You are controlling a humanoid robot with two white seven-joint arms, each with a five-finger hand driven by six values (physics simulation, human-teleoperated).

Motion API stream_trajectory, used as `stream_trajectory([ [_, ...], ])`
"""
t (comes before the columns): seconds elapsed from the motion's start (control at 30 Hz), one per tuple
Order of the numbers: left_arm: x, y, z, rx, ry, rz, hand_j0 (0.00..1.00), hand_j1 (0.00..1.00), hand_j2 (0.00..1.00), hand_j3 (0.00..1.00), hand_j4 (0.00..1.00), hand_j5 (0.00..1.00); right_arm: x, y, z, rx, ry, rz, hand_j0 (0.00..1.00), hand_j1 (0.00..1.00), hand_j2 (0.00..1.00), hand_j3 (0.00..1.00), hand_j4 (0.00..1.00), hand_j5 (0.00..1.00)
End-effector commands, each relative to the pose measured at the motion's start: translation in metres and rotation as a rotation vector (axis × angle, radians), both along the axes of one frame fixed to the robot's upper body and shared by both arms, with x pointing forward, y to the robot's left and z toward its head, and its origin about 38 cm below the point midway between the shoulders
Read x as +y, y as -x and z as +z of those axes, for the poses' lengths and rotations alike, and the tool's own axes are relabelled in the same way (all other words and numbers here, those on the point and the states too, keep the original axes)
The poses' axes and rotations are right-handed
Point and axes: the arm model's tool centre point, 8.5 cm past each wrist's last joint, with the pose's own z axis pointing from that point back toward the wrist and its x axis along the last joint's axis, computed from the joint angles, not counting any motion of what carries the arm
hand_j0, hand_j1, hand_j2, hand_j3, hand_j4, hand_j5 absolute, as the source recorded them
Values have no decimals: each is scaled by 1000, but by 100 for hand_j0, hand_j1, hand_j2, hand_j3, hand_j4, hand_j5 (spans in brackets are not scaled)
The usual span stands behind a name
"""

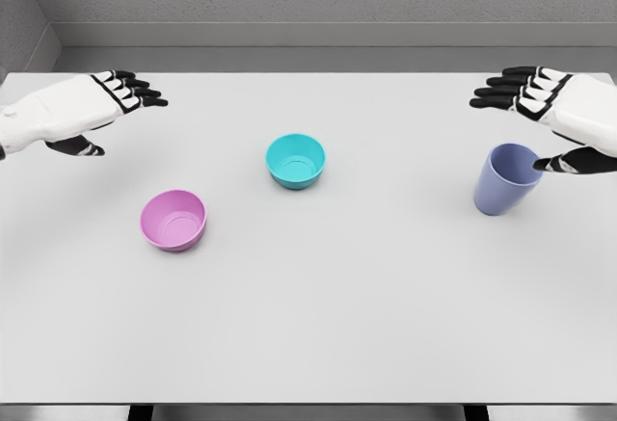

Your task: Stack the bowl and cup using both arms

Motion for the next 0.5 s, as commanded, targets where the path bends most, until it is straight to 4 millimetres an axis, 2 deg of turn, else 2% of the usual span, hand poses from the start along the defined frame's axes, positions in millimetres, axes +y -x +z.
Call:
stream_trajectory([
  [0.0,4,0,4,-4,5,8,100,100,100,100,100,100,-2,0,6,-13,-6,-6,100,100,100,100,100,100],
  [0.13,3,1,0,13,-18,7,100,100,100,100,100,100,-2,-1,7,-16,-9,-6,100,100,100,100,100,100],
  [0.3,8,5,-17,134,-134,23,100,100,100,100,100,100,-1,-1,5,-13,-13,-5,100,100,100,100,100,100],
  [0.47,0,11,-30,166,-160,-8,100,100,100,100,100,100,3,-1,3,-15,-32,2,100,100,100,100,100,100],
])
